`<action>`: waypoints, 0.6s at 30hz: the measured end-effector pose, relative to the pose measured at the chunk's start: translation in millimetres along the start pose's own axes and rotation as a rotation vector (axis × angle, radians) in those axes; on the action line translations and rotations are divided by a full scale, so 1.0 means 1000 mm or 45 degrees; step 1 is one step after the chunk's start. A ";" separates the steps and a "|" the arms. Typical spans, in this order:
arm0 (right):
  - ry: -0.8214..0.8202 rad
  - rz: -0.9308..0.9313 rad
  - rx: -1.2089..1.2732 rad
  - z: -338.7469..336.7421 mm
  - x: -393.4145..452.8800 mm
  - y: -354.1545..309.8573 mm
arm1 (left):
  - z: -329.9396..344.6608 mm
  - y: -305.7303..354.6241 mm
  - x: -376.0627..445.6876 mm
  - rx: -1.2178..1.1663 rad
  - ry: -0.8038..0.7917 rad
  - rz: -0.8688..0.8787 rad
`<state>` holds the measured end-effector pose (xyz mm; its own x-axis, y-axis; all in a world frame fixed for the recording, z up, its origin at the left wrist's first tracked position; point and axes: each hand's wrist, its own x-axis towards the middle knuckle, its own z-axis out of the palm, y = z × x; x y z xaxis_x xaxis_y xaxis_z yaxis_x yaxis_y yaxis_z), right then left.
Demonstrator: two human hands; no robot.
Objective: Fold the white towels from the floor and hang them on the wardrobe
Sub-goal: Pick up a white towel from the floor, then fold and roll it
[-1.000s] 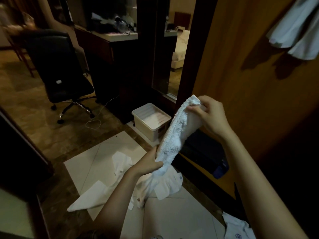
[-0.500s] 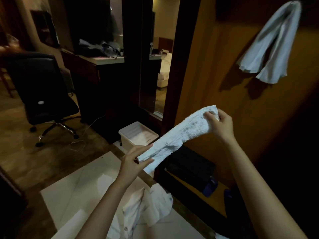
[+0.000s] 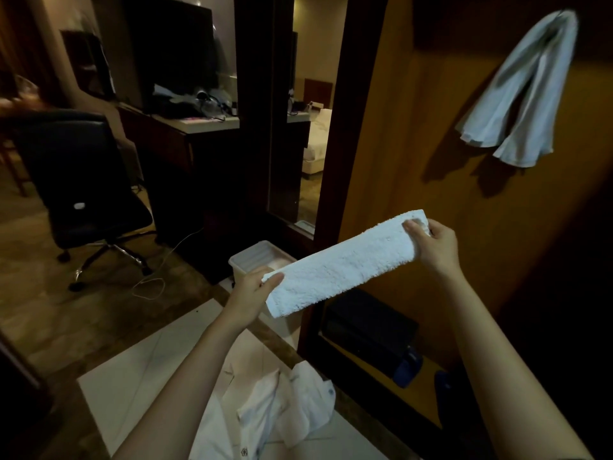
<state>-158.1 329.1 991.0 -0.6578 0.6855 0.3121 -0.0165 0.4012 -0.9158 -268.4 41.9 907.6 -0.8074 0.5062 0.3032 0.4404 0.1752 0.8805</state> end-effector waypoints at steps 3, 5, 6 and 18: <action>-0.047 0.077 -0.019 -0.005 0.004 0.004 | -0.002 -0.002 0.014 -0.077 0.003 -0.093; -0.082 0.113 -0.017 -0.009 0.008 0.003 | -0.003 -0.003 0.020 -0.301 0.168 -0.203; -0.108 0.124 -0.024 -0.011 0.010 0.002 | -0.002 -0.001 0.023 -0.390 0.242 -0.236; 0.064 0.114 0.015 -0.036 0.033 0.010 | 0.081 0.036 0.094 -0.187 0.421 -0.483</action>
<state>-153.2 377.2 1001.5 -0.6186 0.7480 0.2406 0.0315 0.3296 -0.9436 -296.5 164.5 938.2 -0.9907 0.1324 0.0311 0.0526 0.1625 0.9853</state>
